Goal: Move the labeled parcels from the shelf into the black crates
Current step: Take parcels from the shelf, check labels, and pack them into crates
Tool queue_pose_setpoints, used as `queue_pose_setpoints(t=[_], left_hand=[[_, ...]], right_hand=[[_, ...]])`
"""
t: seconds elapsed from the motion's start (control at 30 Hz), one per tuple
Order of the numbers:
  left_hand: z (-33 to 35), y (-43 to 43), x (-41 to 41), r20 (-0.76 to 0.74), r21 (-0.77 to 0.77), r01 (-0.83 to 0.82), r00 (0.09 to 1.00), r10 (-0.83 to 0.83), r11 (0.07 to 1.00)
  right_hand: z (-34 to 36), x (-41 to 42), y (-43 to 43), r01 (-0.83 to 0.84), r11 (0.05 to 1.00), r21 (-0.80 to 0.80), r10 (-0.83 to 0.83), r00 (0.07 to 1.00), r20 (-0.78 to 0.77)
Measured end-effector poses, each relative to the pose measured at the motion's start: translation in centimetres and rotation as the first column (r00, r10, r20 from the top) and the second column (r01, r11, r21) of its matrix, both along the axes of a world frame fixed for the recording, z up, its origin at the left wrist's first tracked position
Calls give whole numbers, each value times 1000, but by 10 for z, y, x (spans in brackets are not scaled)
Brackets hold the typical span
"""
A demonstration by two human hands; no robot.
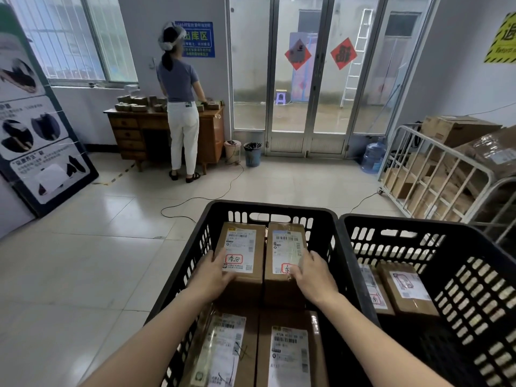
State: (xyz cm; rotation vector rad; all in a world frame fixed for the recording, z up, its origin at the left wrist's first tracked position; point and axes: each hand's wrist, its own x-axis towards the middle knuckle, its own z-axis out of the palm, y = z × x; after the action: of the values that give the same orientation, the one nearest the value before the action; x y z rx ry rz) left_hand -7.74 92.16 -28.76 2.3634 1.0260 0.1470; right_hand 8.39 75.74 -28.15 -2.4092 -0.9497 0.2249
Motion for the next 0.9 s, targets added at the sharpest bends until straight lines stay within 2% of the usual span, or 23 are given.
queue_pose_setpoints(t=[0.1,0.17,0.27,0.43,0.63,0.8,0.9], left_hand=[[5,4,4,-142,159,127,984,-105,979],[8,7,9,-263,227,241,948,-179,944],[8,10,14,-373,196,311,901,-223,930],[2,17,17,-400,188,322,888,-227,928],[-6,17,15,-364,141,291,904,-224,946],[6,8,14,-388,218,287,903,-187,933],[13,-1,11,-319,295,255,935,-157,921]], right_hand=[[3,-3,2,-154,987,-43,158,979,127],[6,-5,5,-223,971,-86,233,963,134],[7,-5,9,-257,958,-124,271,957,109],[-3,-6,16,-242,952,-184,274,947,169],[-9,-10,17,-221,947,-235,271,941,205],[4,-13,16,-211,951,-227,248,958,148],[16,-9,13,-195,962,-193,222,966,129]])
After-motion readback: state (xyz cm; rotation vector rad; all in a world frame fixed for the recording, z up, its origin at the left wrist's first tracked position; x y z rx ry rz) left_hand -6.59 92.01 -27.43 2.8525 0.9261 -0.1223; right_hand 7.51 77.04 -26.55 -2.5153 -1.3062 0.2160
